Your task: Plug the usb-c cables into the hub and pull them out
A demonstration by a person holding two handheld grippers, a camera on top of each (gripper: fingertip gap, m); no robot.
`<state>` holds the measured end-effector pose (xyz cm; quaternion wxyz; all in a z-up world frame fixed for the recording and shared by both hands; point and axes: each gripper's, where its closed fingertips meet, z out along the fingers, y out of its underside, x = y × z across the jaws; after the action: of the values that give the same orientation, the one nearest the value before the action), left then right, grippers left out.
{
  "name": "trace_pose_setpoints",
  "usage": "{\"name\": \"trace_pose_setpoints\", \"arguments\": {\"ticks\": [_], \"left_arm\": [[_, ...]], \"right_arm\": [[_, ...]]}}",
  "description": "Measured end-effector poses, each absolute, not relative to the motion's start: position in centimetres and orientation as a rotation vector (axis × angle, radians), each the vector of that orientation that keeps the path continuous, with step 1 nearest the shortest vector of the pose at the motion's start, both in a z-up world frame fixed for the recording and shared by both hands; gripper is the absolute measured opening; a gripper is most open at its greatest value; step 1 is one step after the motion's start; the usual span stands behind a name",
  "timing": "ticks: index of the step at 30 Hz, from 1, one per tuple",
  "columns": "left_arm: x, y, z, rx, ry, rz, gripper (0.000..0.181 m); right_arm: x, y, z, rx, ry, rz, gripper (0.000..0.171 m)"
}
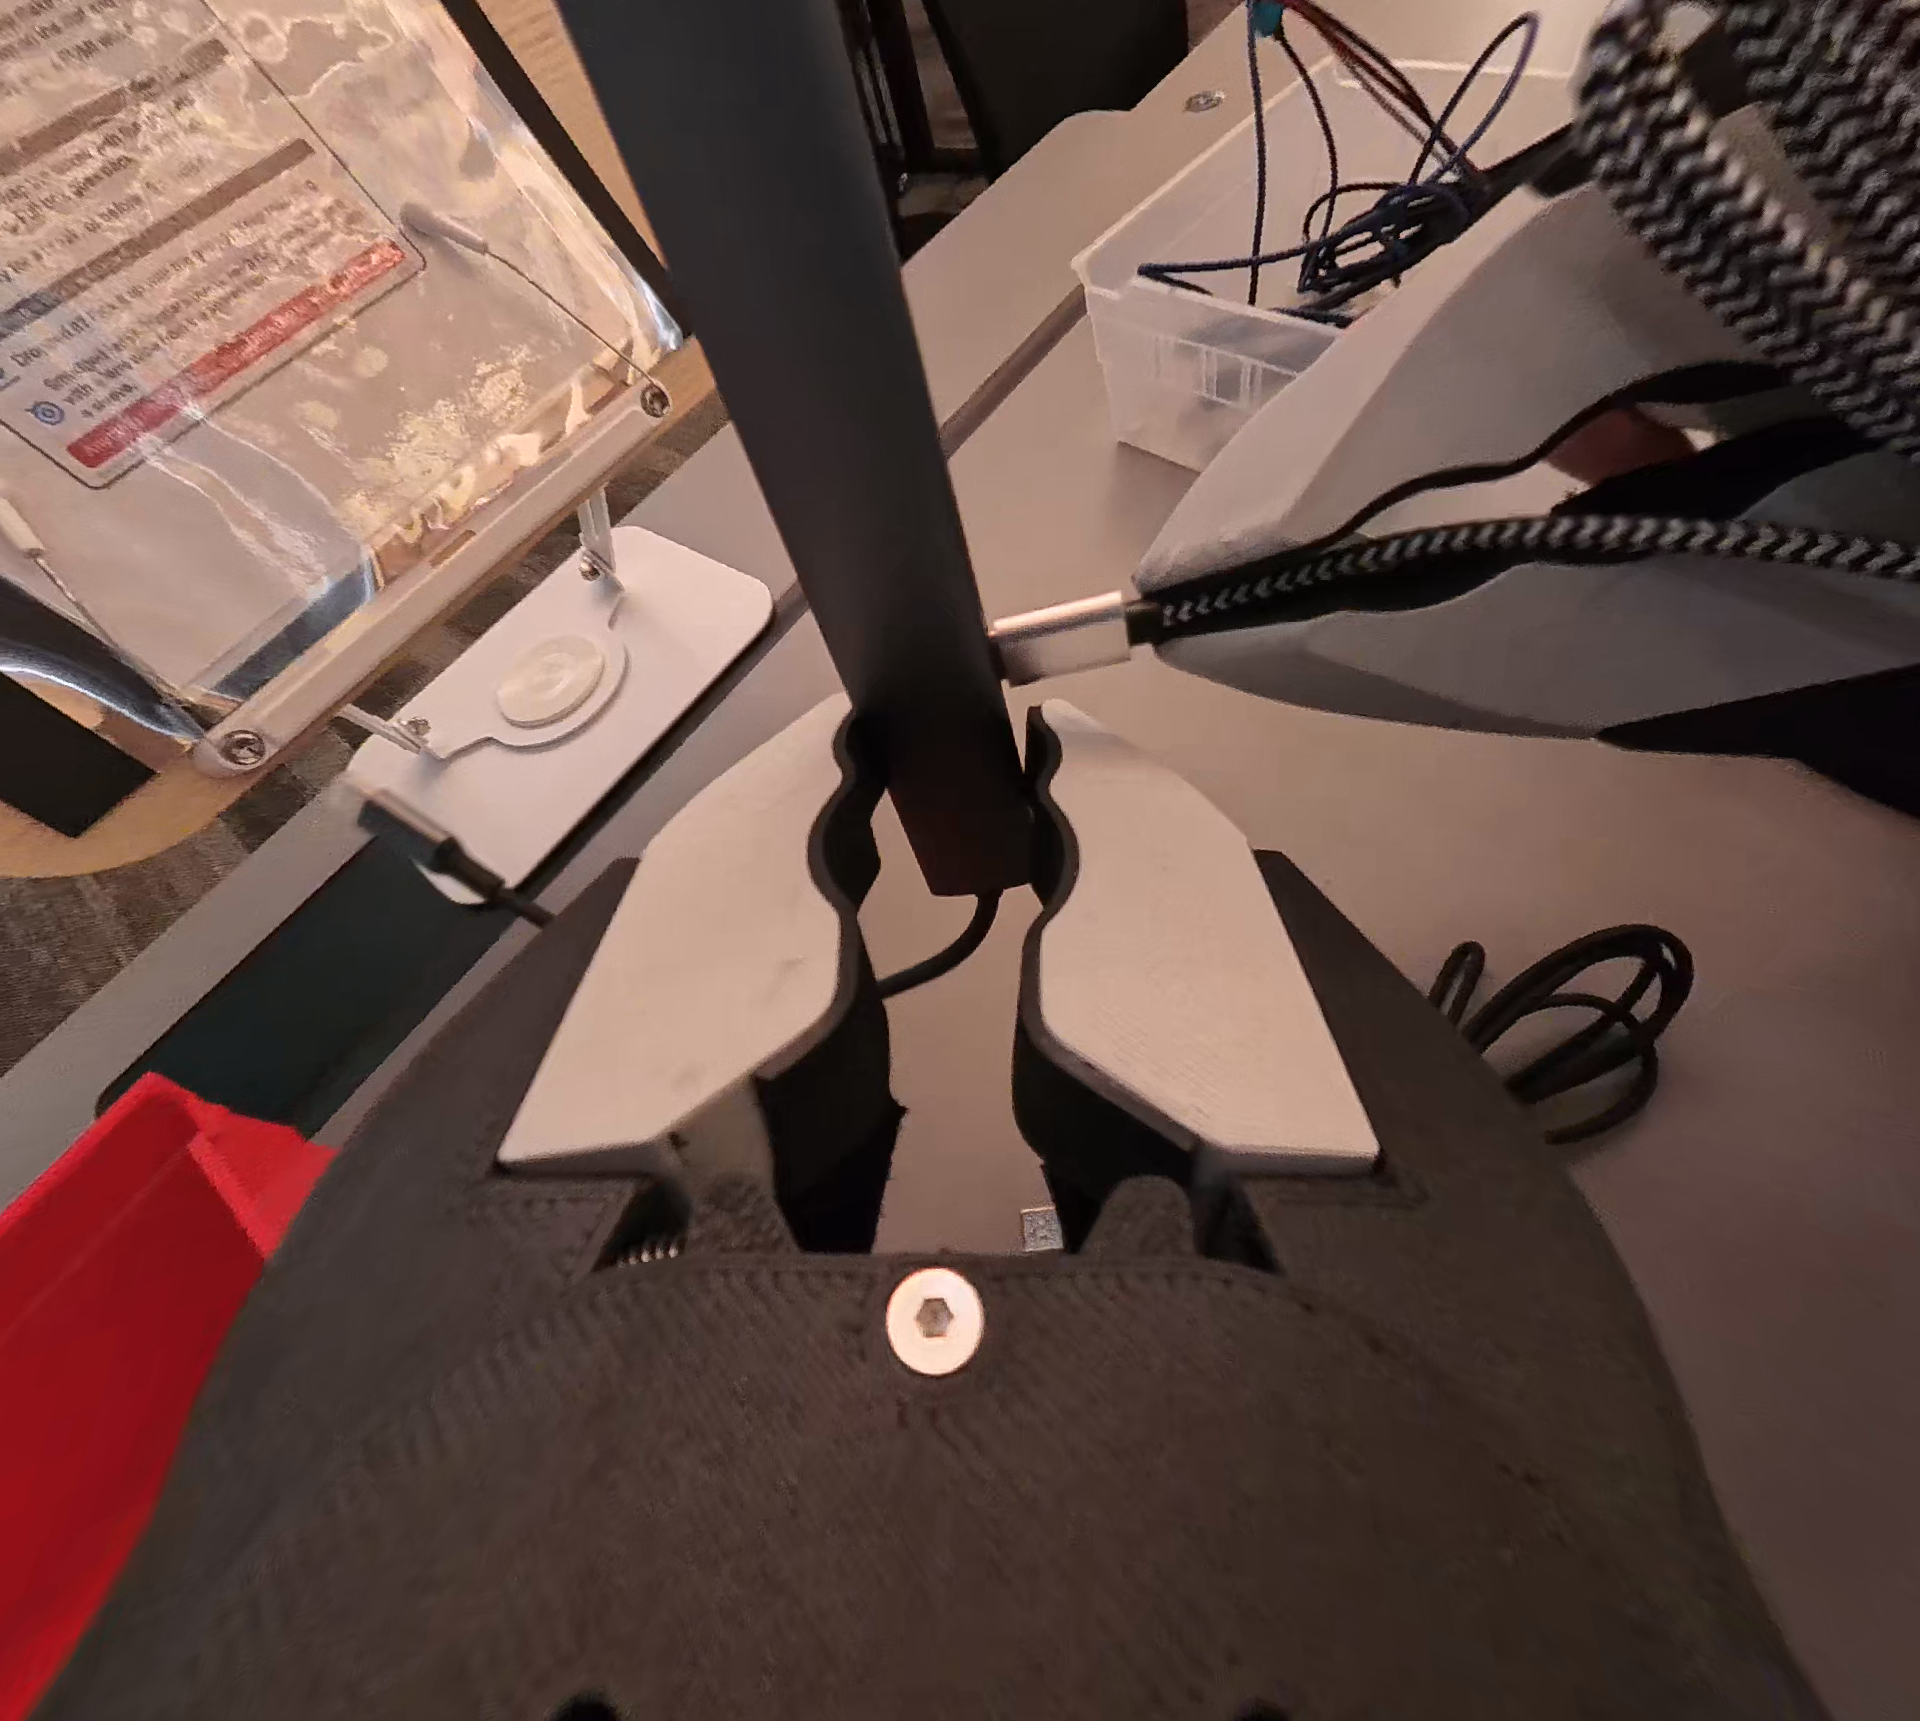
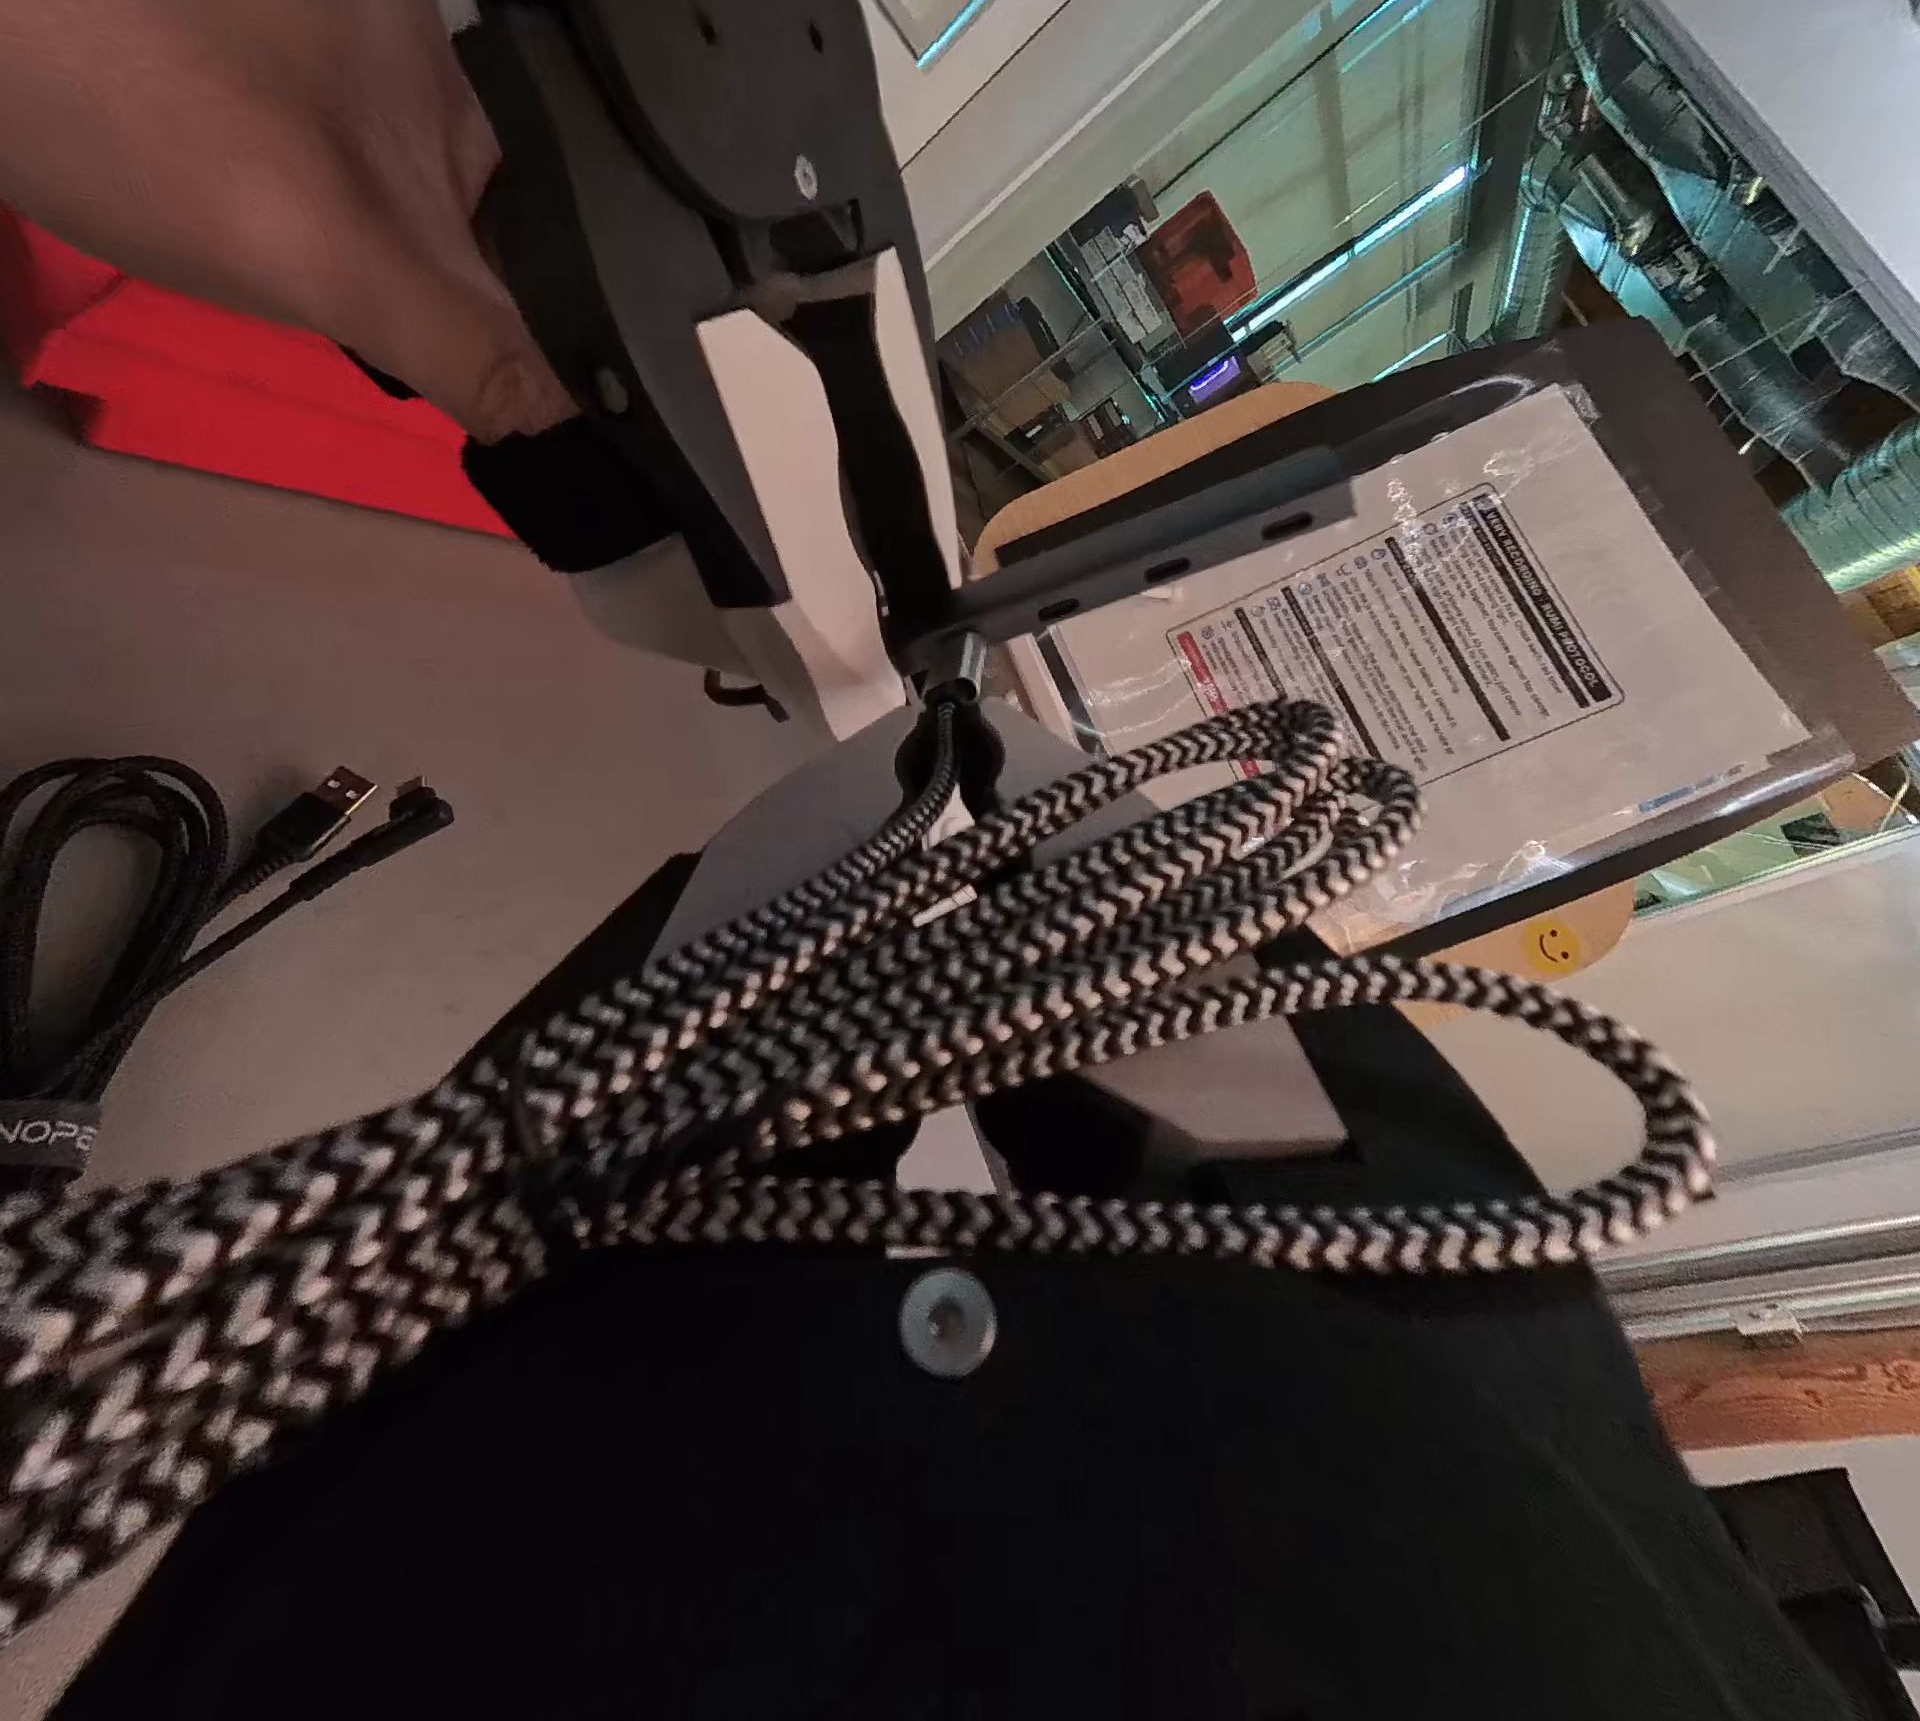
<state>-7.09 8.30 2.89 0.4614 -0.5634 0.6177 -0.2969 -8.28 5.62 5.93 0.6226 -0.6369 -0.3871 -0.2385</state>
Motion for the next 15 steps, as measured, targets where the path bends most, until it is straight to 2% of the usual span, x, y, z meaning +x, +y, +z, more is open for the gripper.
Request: {"name": "trace_pose_setpoints", "arguments": {"ticks": [8, 11, 15], "left_arm": [[-7.3, 8.6, 2.8, -1.402, 1.517, -0.672, 0.025], [-7.7, 9.2, 1.0, -1.497, 1.630, -0.635, 0.025], [-8.8, 11.6, -1.0, -1.697, 1.602, -0.667, 0.024]], "right_arm": [[-8.1, 5.9, 5.7, -1.471, -0.875, -0.545, 0.002], [-8.3, 6.5, 3.8, -1.542, -0.930, -0.458, 0.005], [-5.5, 7.1, -0.8, -1.814, -0.989, -0.413, 0.024]]}}
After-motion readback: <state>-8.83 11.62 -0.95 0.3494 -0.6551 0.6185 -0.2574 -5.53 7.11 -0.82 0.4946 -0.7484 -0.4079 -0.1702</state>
